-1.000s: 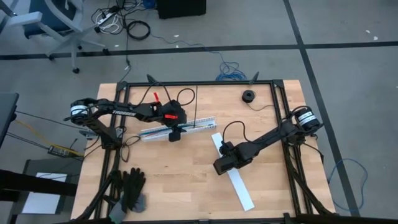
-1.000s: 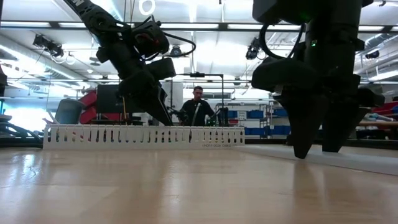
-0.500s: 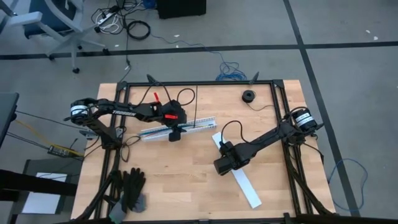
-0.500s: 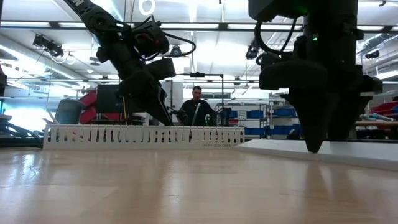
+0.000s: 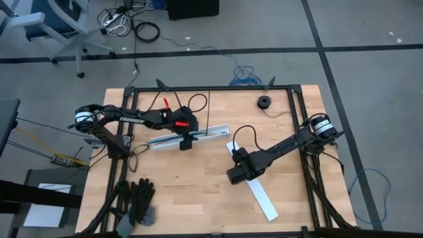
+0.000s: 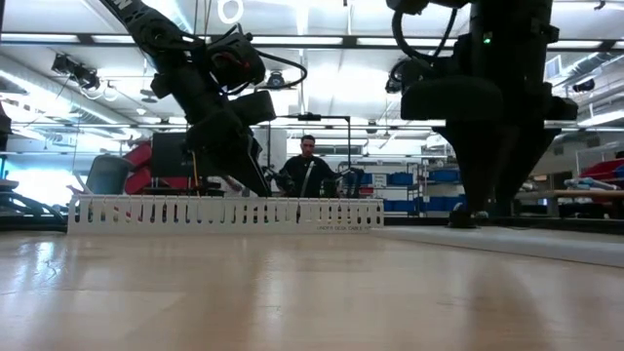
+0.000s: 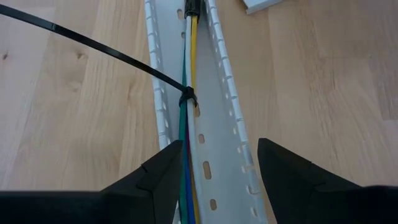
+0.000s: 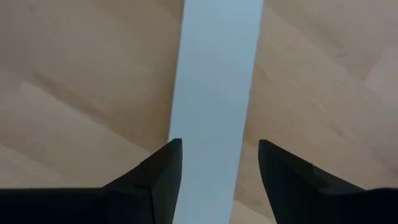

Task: Ziptie cables
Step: Close the white cable duct

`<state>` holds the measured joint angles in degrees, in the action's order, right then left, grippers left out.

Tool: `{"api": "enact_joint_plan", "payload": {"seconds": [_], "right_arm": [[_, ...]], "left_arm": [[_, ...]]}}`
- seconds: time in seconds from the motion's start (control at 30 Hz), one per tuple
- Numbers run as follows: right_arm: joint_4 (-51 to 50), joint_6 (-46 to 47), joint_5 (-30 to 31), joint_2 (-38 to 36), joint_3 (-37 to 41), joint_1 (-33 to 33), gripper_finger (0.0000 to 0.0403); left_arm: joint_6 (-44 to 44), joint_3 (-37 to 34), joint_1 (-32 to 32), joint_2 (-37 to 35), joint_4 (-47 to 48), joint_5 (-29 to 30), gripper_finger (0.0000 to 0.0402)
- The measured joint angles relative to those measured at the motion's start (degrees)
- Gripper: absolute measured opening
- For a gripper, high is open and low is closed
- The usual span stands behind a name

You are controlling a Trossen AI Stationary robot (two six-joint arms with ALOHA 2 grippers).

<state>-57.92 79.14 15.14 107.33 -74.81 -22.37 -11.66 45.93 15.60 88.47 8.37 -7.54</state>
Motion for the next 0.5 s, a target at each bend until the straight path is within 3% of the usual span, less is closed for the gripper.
{"api": "enact_joint_plan", "payload": {"seconds": [0.3,0.5], "right_arm": [[-0.69,2.41,-0.57,0.02,0.46,-1.81,0.0190],[-2.61,10.59,1.19,0.02,0.46,-6.16,0.0190]], "left_arm": [[0.00,0.00,0.00,0.00,0.01,0.01,0.0184],[0.00,0.00,-0.01,0.00,-0.01,-0.03,0.0184]]}}
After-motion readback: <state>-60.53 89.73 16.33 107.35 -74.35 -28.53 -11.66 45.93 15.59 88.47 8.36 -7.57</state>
